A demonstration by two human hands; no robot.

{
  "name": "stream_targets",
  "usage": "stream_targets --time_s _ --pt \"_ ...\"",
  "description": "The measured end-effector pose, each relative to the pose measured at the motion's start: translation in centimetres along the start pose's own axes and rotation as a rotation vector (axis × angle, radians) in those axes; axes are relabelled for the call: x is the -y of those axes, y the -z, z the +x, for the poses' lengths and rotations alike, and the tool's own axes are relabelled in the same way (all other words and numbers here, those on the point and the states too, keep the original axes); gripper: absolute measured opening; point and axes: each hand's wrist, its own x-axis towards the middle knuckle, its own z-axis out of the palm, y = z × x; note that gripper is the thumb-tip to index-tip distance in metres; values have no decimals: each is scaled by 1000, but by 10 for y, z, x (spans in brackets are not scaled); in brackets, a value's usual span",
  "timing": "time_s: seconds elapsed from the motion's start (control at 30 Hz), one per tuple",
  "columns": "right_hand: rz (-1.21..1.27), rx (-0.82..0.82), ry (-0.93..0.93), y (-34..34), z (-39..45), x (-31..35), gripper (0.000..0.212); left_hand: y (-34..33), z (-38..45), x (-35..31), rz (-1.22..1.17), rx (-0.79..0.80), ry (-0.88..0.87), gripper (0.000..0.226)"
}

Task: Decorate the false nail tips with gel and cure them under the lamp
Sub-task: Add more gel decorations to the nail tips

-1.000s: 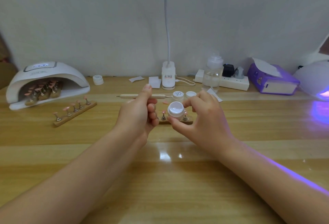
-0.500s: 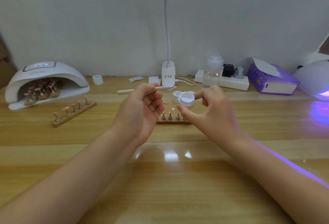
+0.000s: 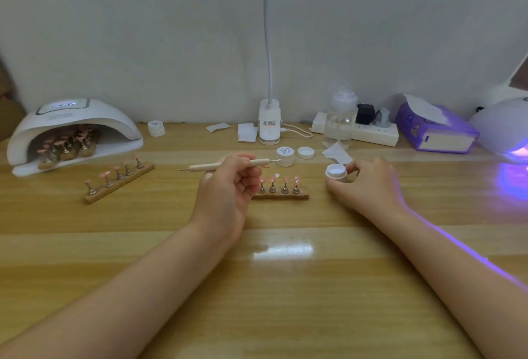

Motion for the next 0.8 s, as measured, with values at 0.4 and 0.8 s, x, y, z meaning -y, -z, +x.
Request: stream_targets --time_s 0.4,0.8 --pt "82 -125 100 7 -3 8 45 5 1 5 -50 -26 19 19" --pt "117 14 434 -7 -30 33 18 6 0 9 -6 -18 -12 19"
